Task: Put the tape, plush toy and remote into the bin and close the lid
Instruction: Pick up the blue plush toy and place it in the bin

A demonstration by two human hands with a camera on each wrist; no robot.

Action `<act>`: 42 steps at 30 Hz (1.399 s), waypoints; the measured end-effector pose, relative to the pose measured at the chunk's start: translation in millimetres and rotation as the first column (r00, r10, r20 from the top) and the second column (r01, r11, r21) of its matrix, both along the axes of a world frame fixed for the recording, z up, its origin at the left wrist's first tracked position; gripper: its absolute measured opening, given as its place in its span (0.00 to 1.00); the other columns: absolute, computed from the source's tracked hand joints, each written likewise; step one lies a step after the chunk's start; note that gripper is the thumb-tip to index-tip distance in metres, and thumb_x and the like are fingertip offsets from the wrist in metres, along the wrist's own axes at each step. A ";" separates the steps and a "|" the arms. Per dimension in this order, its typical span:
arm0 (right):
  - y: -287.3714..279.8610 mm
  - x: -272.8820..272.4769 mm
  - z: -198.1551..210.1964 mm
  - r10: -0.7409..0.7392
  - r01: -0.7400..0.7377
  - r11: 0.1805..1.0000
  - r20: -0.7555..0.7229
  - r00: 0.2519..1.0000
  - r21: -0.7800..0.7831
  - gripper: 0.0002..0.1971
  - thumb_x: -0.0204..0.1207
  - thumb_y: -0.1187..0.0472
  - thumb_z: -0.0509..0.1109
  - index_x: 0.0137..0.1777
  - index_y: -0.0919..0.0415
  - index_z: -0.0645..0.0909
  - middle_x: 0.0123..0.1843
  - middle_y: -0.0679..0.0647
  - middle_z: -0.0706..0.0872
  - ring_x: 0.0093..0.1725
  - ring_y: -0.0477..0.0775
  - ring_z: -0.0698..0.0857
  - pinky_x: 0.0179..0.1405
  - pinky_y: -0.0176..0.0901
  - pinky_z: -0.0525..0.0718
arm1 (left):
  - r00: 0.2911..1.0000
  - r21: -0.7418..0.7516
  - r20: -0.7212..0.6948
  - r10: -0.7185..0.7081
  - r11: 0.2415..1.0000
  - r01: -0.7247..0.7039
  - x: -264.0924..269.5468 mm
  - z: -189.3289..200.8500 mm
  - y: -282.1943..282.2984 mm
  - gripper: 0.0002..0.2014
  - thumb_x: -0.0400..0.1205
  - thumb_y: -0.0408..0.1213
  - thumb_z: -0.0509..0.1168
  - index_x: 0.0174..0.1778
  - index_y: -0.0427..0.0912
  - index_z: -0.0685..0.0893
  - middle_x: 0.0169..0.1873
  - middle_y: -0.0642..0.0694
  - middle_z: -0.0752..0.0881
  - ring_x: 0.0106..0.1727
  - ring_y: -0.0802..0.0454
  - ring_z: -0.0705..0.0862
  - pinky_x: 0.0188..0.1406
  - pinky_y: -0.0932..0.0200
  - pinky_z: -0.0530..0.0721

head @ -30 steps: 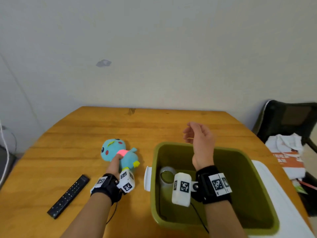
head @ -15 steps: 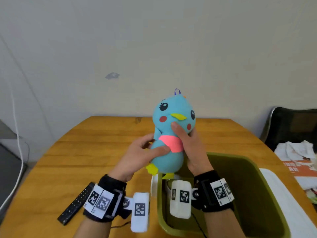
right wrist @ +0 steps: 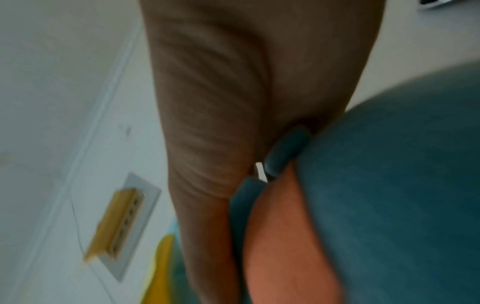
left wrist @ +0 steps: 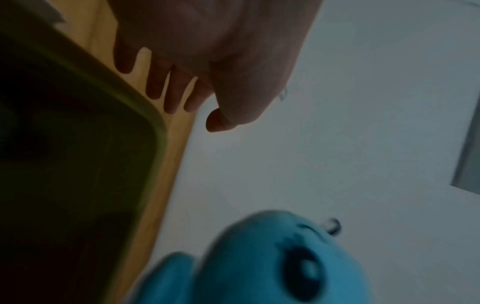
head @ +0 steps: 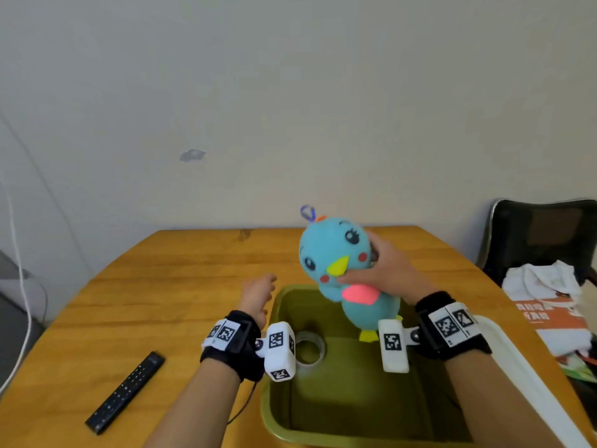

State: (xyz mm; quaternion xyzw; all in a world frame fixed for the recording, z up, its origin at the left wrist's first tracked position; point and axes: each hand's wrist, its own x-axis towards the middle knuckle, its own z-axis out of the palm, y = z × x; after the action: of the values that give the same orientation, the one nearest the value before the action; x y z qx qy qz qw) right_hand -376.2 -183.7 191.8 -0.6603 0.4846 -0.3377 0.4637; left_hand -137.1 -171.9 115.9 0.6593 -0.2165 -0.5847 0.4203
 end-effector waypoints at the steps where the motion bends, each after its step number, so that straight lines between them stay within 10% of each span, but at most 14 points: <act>1: -4.8 -6.8 -7.7 0.063 -0.060 0.998 -0.128 0.990 0.029 0.34 0.58 0.63 0.92 0.62 0.45 0.81 0.52 0.40 0.93 0.52 0.41 0.92 0.43 0.37 0.90 | 1.000 0.033 -0.022 -0.003 0.999 0.004 -3.8 -8.6 -2.6 0.15 0.88 0.40 0.61 0.66 0.36 0.81 0.62 0.38 0.84 0.65 0.40 0.81 0.64 0.42 0.77; 5: -21.7 -24.4 -54.7 0.321 -0.246 0.947 -0.587 0.743 0.206 0.37 0.56 0.53 0.90 0.64 0.46 0.76 0.56 0.41 0.86 0.51 0.46 0.87 0.42 0.38 0.85 | 1.000 0.031 0.012 0.003 1.000 -0.003 -11.9 -40.7 -8.2 0.13 0.84 0.36 0.65 0.59 0.32 0.88 0.58 0.36 0.89 0.60 0.37 0.87 0.67 0.38 0.83; 10: -29.9 -33.8 -103.1 0.448 -0.358 0.893 -0.610 0.653 0.273 0.39 0.56 0.56 0.89 0.64 0.49 0.71 0.55 0.47 0.87 0.51 0.53 0.89 0.47 0.49 0.90 | 0.996 -0.012 0.079 0.047 0.999 -0.046 -11.6 -72.9 -11.3 0.13 0.87 0.30 0.61 0.53 0.48 0.90 0.65 0.33 0.87 0.69 0.35 0.83 0.72 0.37 0.79; 15: -28.9 -32.0 -140.6 0.586 -0.437 0.803 -0.671 0.455 0.405 0.35 0.61 0.58 0.89 0.66 0.48 0.75 0.60 0.51 0.89 0.56 0.57 0.88 0.56 0.54 0.86 | 0.991 -0.023 0.119 0.055 0.998 -0.053 -20.5 -51.8 -1.3 0.17 0.90 0.32 0.58 0.71 0.43 0.85 0.69 0.37 0.84 0.71 0.40 0.80 0.75 0.40 0.77; 32: -14.1 -51.8 -186.2 0.236 -0.334 0.931 -0.940 0.245 0.146 0.26 0.73 0.44 0.79 0.63 0.59 0.80 0.57 0.56 0.89 0.55 0.61 0.88 0.39 0.45 0.76 | 0.996 -0.020 0.036 0.083 0.996 -0.082 -6.8 -68.7 -5.3 0.11 0.86 0.36 0.65 0.49 0.56 0.90 0.68 0.36 0.86 0.72 0.35 0.82 0.73 0.37 0.79; 38: -13.6 -50.8 -148.2 0.103 -0.311 0.950 -0.945 0.310 0.002 0.20 0.75 0.43 0.76 0.58 0.56 0.83 0.51 0.53 0.89 0.49 0.56 0.87 0.44 0.46 0.82 | 0.966 0.001 -0.242 0.089 0.996 -0.091 16.7 -56.7 7.5 0.14 0.90 0.32 0.58 0.70 0.41 0.81 0.63 0.39 0.86 0.55 0.41 0.85 0.47 0.46 0.87; 42: -9.7 -35.5 -112.6 0.055 -0.173 0.982 -0.750 0.659 -0.080 0.09 0.75 0.47 0.78 0.49 0.50 0.86 0.46 0.43 0.89 0.47 0.46 0.87 0.44 0.38 0.84 | 0.925 -0.082 -0.298 0.237 0.959 -0.272 58.3 -55.0 20.2 0.17 0.90 0.27 0.56 0.75 0.35 0.74 0.63 0.39 0.83 0.62 0.41 0.82 0.61 0.47 0.83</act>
State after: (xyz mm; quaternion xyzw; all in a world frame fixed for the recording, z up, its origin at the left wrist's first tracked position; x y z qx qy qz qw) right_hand -411.8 -193.4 79.3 -0.8013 0.5633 -0.0430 0.1968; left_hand -78.8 -151.7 60.9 0.5636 -0.1014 -0.5998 0.5589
